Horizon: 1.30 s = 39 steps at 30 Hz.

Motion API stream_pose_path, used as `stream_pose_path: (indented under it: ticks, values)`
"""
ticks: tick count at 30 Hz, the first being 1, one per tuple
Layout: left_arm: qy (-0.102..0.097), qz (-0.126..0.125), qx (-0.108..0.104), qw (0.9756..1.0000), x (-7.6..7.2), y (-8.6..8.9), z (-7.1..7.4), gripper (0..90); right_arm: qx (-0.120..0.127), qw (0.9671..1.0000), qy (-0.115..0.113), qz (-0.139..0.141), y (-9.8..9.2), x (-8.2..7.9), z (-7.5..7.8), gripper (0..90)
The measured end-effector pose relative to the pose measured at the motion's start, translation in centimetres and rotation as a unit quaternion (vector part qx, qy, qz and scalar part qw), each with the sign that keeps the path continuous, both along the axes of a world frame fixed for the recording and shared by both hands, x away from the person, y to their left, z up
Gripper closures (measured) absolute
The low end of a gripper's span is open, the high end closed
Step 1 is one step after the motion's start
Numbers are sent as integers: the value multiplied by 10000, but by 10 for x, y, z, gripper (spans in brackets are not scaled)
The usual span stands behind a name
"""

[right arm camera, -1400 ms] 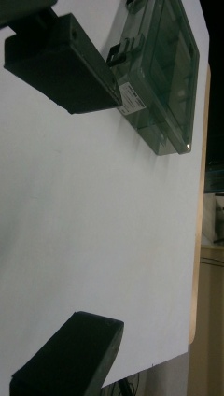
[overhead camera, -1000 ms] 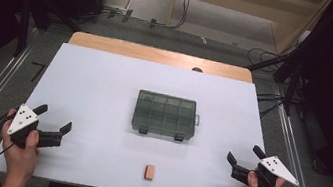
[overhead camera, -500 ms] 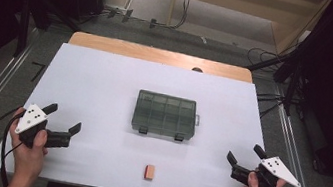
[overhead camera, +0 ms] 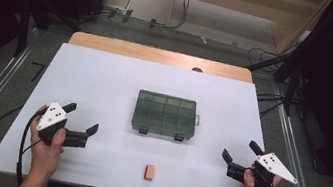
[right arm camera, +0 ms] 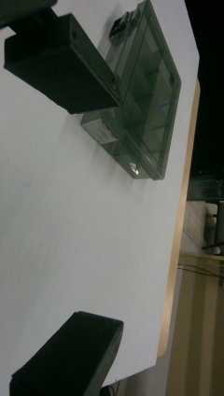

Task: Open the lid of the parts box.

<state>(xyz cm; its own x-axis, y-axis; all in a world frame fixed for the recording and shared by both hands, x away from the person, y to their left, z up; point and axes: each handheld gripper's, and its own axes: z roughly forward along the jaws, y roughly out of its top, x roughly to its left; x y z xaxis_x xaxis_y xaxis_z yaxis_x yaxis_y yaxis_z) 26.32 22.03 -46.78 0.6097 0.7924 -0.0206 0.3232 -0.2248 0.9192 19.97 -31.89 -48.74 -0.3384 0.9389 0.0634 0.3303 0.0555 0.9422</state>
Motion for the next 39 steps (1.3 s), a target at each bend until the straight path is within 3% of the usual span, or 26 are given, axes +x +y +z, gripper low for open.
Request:
stream_pose_path:
  ticks: [17,34,39]
  values:
    - [-36,-309,-80,9995,19,-38,8,0,46,9995,-51,297,18,18,16,0]
    - [82,-530,-187,9984,34,-57,5,0,100,9980,-115,621,45,42,27,0]
    - [128,-603,-232,9978,38,-61,3,0,112,9973,-21,722,55,49,28,0]
